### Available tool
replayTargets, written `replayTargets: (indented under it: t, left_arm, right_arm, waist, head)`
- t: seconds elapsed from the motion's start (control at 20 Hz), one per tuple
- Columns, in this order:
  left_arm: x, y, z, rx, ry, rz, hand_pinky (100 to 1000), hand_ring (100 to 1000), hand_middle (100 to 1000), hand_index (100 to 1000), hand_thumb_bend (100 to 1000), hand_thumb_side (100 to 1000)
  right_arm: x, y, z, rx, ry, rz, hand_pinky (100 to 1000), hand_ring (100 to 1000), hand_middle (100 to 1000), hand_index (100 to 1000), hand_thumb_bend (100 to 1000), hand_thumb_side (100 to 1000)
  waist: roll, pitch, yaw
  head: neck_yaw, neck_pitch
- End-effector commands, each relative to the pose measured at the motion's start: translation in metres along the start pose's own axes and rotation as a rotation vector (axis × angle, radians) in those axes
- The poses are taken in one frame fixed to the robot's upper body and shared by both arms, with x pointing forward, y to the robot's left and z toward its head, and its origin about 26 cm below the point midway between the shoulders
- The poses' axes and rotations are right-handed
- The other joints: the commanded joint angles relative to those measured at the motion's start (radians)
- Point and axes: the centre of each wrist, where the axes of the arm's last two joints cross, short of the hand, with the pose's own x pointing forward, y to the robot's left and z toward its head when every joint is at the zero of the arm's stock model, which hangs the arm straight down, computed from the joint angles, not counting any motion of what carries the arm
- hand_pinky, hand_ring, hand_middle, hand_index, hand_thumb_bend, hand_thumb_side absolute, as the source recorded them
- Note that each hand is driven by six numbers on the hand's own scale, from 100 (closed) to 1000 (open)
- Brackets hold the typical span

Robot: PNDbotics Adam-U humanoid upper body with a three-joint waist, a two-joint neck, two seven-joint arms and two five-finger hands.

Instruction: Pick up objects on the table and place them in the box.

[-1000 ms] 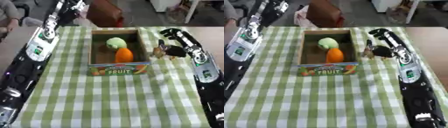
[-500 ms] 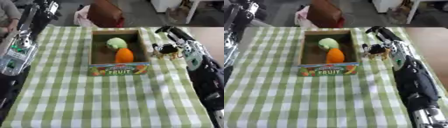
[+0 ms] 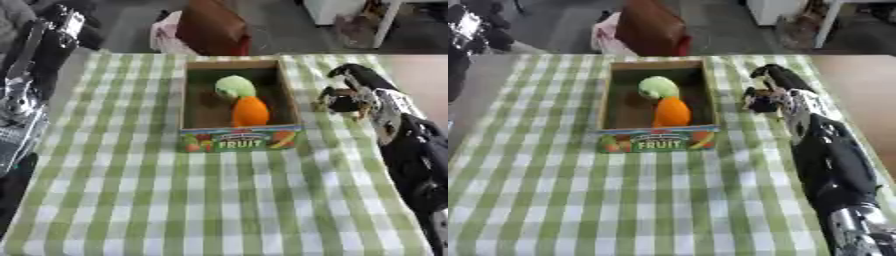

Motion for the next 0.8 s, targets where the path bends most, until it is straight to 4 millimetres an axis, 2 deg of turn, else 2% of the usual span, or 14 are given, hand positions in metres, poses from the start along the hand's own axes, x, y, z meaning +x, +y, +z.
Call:
replayTargets:
  t: [0.05, 0.1, 0.2, 0.25, 0.3, 0.35, 0.45, 0.65, 0.8]
  left_arm:
    - [0.008, 0.01, -0.001, 0.009, -0.018, -0.023, 615, 577, 582, 776, 313, 802]
    - [0.007, 0.01, -0.001, 0.007, -0.017, -0.023, 615, 576, 582, 776, 313, 802]
    - [0.006, 0.01, 0.0, 0.004, -0.012, -0.024, 615, 576, 581, 776, 308, 803]
    - [0.006, 0.01, 0.0, 0.001, -0.01, -0.025, 615, 575, 581, 776, 308, 803]
    - [0.005, 0.01, 0.001, -0.001, -0.008, -0.026, 615, 575, 581, 776, 308, 803]
    - [0.005, 0.01, 0.001, -0.002, -0.005, -0.026, 615, 574, 579, 776, 307, 806]
    - [0.003, 0.01, 0.002, -0.005, 0.003, -0.025, 615, 574, 579, 776, 307, 808]
    - [0.001, 0.01, 0.003, -0.007, 0.015, -0.027, 615, 573, 578, 776, 305, 811]
    - [-0.001, 0.01, 0.003, -0.01, 0.022, -0.025, 615, 572, 577, 776, 302, 815]
  right_arm:
    - [-0.016, -0.015, 0.002, -0.052, 0.035, -0.019, 923, 896, 837, 850, 216, 268]
    - [-0.018, -0.016, 0.003, -0.06, 0.039, -0.032, 920, 894, 837, 852, 157, 292]
    - [-0.022, -0.018, 0.004, -0.066, 0.049, -0.067, 917, 892, 838, 855, 223, 363]
    - [-0.024, -0.019, 0.005, -0.065, 0.055, -0.087, 912, 889, 839, 857, 261, 464]
    - [-0.026, -0.019, 0.006, -0.063, 0.06, -0.109, 911, 889, 839, 857, 269, 478]
    - [-0.028, -0.02, 0.006, -0.058, 0.064, -0.13, 906, 889, 841, 860, 336, 561]
    - [-0.034, -0.019, 0.008, -0.038, 0.066, -0.17, 905, 889, 843, 865, 400, 614]
    - [-0.045, -0.017, 0.01, 0.008, 0.065, -0.213, 903, 889, 840, 868, 451, 647]
    - [-0.05, -0.014, 0.012, 0.045, 0.071, -0.209, 908, 893, 843, 871, 445, 610]
  waist:
    - [0.001, -0.015, -0.002]
    - [0.001, -0.015, -0.002]
    - [0.0, -0.015, -0.002]
    - [0.0, -0.015, -0.003]
    - [-0.001, -0.015, -0.002]
    - [-0.002, -0.015, -0.002]
    - [-0.004, -0.015, -0.002]
    - [-0.008, -0.015, -0.002]
    - [-0.011, -0.015, -0.003]
  head:
    - [-0.002, -0.01]
    - [-0.003, -0.011]
    - [-0.003, -0.011]
    - [-0.003, -0.011]
    - [-0.004, -0.011]
    - [-0.004, -0.011]
    - [-0.005, -0.01]
    - [-0.004, -0.009]
    - [-0.004, -0.008]
